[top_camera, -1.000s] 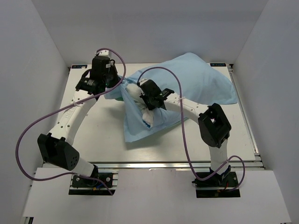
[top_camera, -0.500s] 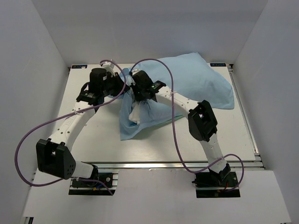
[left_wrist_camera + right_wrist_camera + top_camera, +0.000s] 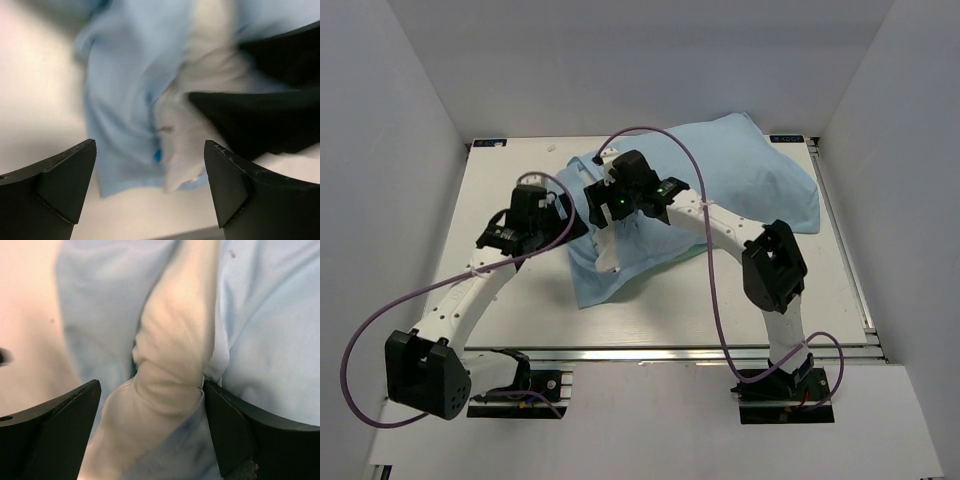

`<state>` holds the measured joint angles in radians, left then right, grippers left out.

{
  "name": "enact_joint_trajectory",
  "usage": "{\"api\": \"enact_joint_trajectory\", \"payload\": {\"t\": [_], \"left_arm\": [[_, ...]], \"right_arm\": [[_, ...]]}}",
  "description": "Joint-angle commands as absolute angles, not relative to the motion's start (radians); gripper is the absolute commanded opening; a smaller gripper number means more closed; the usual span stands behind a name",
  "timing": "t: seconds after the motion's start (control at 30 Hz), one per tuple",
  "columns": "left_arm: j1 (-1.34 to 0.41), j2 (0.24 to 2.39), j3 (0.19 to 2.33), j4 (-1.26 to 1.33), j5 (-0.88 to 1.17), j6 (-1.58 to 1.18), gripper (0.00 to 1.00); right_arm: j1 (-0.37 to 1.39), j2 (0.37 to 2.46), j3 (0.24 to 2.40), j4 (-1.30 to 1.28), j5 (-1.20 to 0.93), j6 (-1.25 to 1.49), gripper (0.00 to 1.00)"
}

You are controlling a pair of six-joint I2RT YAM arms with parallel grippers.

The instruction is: Put the pillow into the pillowcase

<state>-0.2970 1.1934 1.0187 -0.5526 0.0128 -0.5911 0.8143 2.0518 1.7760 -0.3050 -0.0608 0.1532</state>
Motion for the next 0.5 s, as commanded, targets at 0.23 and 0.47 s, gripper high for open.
{"api": "enact_joint_trajectory", "payload": {"t": [0.23, 0.47], "left_arm": [[-0.298, 1.124, 0.752, -0.442, 0.054, -0.707, 0.98], [-0.299, 1.255, 0.745, -0.249, 0.034, -0.729, 0.91]], "right_arm": [[0.851, 1.867, 1.697, -0.488, -0.123, 0.018, 0.89], [0.902, 1.807, 1.602, -0.534, -0.04, 0.018, 0.89]]}}
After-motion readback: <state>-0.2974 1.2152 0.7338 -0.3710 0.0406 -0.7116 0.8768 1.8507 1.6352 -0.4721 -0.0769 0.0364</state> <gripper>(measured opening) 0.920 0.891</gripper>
